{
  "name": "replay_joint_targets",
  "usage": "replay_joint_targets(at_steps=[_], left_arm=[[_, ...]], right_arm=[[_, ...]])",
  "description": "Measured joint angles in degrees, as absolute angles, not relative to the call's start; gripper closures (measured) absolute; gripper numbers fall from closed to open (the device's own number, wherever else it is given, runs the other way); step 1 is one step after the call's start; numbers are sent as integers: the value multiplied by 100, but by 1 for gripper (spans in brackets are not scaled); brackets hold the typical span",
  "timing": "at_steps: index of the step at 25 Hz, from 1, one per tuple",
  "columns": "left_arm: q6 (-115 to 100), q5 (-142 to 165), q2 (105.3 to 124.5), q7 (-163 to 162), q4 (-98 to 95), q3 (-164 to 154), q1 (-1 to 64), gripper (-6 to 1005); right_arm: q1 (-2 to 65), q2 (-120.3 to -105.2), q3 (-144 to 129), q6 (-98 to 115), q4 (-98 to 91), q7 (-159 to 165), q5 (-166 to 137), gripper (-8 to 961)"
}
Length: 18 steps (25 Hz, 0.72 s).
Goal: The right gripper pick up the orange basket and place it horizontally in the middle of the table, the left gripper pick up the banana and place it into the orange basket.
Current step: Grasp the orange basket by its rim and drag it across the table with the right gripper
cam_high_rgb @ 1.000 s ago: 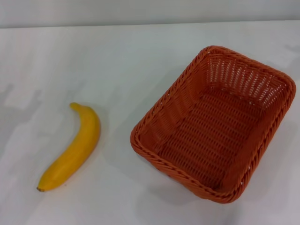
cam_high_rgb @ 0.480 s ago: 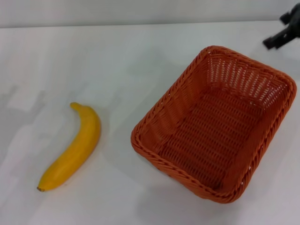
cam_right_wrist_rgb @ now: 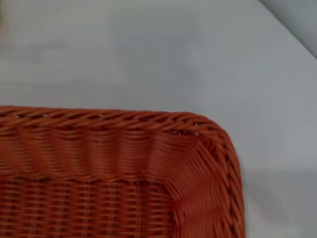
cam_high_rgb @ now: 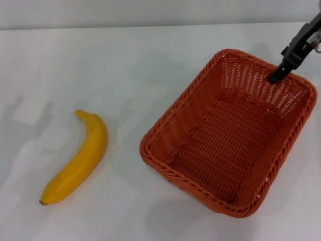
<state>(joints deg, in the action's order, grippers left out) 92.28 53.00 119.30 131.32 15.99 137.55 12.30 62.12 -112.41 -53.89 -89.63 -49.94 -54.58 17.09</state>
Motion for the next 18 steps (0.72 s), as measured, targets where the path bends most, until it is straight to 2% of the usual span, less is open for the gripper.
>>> replay_joint_targets(at_steps=[5,18], left_arm=[[9306,5368,11927,13146,1534,13755,1267,110],[9308,5454,11926,13165,1529,13755,1292,110]], right_arm=[[6386,-11368,-5475,-8563,-4591,-5429,1339,177],[6847,-11457,-5969,-7836,-3368,-5420,1253,212]])
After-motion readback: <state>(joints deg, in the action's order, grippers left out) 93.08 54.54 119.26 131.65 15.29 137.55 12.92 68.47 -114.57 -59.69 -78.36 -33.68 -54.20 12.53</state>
